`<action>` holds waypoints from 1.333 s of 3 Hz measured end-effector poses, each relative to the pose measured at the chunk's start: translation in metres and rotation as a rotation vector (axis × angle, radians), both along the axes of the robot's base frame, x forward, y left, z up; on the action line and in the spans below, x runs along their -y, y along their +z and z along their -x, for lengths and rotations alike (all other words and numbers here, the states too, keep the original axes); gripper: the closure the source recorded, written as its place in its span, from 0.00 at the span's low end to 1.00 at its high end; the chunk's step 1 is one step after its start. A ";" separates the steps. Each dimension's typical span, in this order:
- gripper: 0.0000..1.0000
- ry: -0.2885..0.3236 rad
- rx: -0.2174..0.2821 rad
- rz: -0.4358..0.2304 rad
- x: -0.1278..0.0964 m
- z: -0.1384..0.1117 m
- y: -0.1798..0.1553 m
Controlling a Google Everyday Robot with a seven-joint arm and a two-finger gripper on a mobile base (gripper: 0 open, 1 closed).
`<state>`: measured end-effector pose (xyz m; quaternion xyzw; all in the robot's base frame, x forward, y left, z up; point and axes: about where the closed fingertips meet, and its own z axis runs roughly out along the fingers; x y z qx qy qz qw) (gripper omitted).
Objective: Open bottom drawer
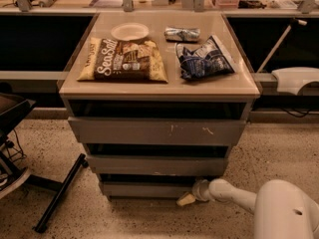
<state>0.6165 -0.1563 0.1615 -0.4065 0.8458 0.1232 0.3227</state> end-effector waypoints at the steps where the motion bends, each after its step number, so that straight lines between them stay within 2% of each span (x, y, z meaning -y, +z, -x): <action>1: 0.17 0.000 0.000 0.000 0.000 0.000 0.000; 4: 0.87 0.000 0.000 0.000 0.003 -0.001 0.008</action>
Offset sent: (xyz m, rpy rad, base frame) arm 0.0000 0.0000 0.0001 0.0000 0.0000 0.0001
